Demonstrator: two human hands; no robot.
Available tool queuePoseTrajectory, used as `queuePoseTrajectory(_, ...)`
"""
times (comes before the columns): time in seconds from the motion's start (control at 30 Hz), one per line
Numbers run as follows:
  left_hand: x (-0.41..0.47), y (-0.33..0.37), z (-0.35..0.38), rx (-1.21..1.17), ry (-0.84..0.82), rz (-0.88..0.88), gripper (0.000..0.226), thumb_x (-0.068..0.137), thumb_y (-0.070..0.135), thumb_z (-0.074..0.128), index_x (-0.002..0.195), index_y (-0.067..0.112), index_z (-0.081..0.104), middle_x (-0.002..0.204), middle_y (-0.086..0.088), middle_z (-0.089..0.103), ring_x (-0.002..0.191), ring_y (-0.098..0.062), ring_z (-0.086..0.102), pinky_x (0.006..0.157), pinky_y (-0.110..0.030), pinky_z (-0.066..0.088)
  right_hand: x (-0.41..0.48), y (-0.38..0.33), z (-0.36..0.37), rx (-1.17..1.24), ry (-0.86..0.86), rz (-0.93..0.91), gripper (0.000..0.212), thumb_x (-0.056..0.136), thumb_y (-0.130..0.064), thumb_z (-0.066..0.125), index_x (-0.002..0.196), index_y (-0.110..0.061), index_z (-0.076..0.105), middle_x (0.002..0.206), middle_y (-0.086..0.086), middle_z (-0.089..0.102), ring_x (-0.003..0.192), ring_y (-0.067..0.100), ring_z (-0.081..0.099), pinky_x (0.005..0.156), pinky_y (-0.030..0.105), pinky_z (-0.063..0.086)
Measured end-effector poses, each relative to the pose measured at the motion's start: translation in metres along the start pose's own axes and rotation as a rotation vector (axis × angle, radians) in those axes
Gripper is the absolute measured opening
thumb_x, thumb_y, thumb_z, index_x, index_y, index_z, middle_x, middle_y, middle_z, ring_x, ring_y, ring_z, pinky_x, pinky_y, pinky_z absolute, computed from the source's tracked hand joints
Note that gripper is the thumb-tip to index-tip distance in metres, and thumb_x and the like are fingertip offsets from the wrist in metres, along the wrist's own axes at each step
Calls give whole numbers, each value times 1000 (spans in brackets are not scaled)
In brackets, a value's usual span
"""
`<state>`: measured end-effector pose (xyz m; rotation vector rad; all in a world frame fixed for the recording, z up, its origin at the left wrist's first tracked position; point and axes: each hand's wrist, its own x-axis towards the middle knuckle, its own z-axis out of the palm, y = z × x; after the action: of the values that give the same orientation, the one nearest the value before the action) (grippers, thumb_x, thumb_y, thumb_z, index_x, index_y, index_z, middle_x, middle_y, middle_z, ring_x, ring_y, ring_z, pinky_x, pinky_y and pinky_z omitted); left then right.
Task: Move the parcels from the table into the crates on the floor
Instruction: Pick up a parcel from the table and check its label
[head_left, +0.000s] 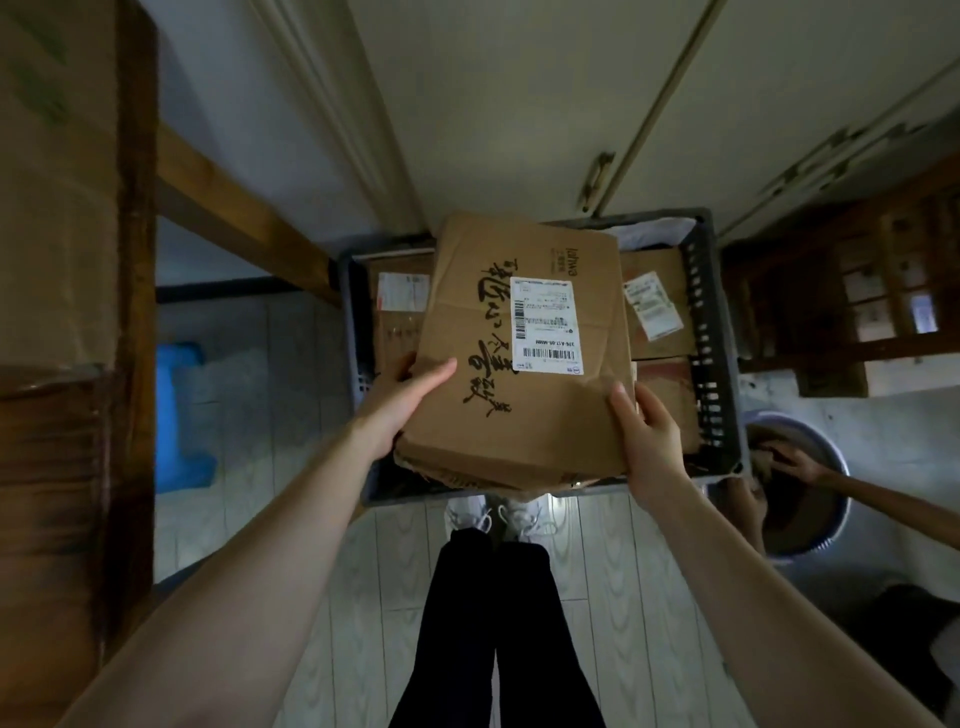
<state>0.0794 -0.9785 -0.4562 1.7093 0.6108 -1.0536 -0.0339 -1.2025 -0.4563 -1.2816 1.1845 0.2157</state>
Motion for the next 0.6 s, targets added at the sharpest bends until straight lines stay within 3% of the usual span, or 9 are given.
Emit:
queuePoseTrajectory(0.03,7,-4,5,10,-7,-9,89,65,60,71,141,27,39,130,-1,53,117,-24,51,102,-41,41,8,5,-2,9,-1,24,41,88,-41,62,123,-21,59,108,0,65,94,16,62,85,39,55)
queuePoseTrajectory(0.1,18,-10,15,-1,-37,-31,99,51,67,74,137,30,43,130,-1,56,114,-23,54,94,-40,46,20,7,-8,59,20,85,36,87,-40,63,115,-18,61,107,4,63,97,21,62,87,44,54)
queuePoseTrajectory(0.2,38,-16,39,-39,-36,-28,71,67,59,72,127,29,51,122,0,60,100,-16,57,72,-26,44,41,13,-21,215,146,176,19,86,-32,67,95,-16,62,95,4,63,86,20,61,80,39,54)
queuePoseTrajectory(0.3,58,-19,70,-80,-3,70,62,78,41,73,133,21,51,120,1,62,104,-17,59,80,-28,49,57,26,-37,330,249,212,16,86,-32,68,84,-18,59,92,4,64,81,18,62,69,31,53)
queuePoseTrajectory(0.37,65,-19,91,-108,2,118,61,80,34,73,134,19,50,120,-1,63,106,-18,60,80,-26,50,65,36,-45,380,268,249,20,86,-34,67,89,-17,57,94,4,63,83,19,62,70,32,53)
queuePoseTrajectory(0.5,83,-19,135,-129,25,140,66,80,32,74,139,19,44,121,0,59,102,-16,58,74,-23,48,89,51,-60,472,289,294,41,84,-35,68,112,-13,47,106,8,59,96,27,60,88,46,52)
queuePoseTrajectory(0.6,100,-26,164,-128,34,153,73,80,34,73,142,21,38,125,0,56,108,-17,55,83,-29,49,114,62,-74,585,331,313,49,82,-36,70,116,-14,41,116,10,57,106,28,57,94,47,50)
